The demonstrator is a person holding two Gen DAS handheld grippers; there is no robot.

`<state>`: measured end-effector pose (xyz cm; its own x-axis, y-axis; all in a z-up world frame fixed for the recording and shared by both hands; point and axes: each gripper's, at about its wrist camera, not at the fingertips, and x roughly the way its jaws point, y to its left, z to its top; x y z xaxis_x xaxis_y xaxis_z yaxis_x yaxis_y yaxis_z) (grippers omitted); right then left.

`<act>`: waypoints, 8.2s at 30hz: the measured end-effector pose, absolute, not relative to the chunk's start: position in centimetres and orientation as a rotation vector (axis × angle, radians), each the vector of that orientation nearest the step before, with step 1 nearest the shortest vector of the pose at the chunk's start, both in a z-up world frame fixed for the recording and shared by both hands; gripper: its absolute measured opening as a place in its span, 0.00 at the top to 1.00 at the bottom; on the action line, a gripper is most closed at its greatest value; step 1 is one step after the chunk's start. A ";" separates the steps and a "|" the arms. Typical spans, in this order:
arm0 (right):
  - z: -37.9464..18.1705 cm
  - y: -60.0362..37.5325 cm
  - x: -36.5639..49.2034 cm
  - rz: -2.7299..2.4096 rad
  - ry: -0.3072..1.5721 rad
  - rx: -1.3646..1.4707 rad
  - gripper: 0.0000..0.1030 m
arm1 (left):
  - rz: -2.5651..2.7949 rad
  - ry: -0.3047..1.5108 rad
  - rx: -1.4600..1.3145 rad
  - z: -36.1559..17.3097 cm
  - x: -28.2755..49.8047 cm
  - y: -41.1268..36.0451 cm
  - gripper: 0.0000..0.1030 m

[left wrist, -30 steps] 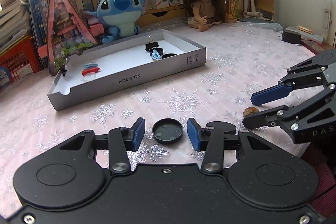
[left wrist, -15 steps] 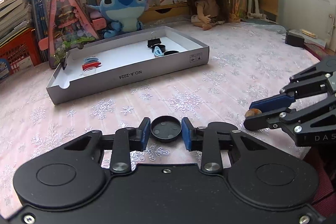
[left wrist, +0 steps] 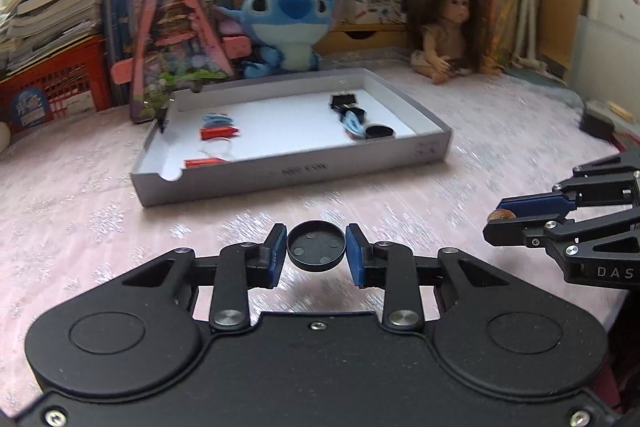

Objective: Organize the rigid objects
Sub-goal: 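Grasp the brown acorn with the right tool while the left tool holds the lid, then carry the lid and acorn over the white tray with both tools, then open the left tool to drop the lid while the right tool releases the acorn, then withdraw both open tools from the tray toward the table, then grasp a brown acorn with the left tool while the right tool grasps a black lid, then carry the acorn and black lid over the white tray with both tools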

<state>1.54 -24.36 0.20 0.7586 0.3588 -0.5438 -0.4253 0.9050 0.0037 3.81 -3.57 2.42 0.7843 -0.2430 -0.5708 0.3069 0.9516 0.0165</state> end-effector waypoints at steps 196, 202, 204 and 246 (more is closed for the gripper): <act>-0.3 -25.4 2.0 0.533 0.557 0.066 0.62 | -0.520 0.649 0.107 0.8 -2.2 -5.7 0.54; -0.5 -26.3 2.5 0.443 0.566 0.059 0.61 | -0.555 0.650 0.109 0.5 -1.8 -7.1 0.67; -0.7 -26.4 2.6 0.413 0.572 0.041 0.61 | -0.558 0.649 0.123 0.2 -1.8 -7.5 0.81; -1.0 -22.4 3.3 0.411 0.573 -0.090 0.64 | -0.299 0.653 0.047 1.7 2.8 -3.5 0.82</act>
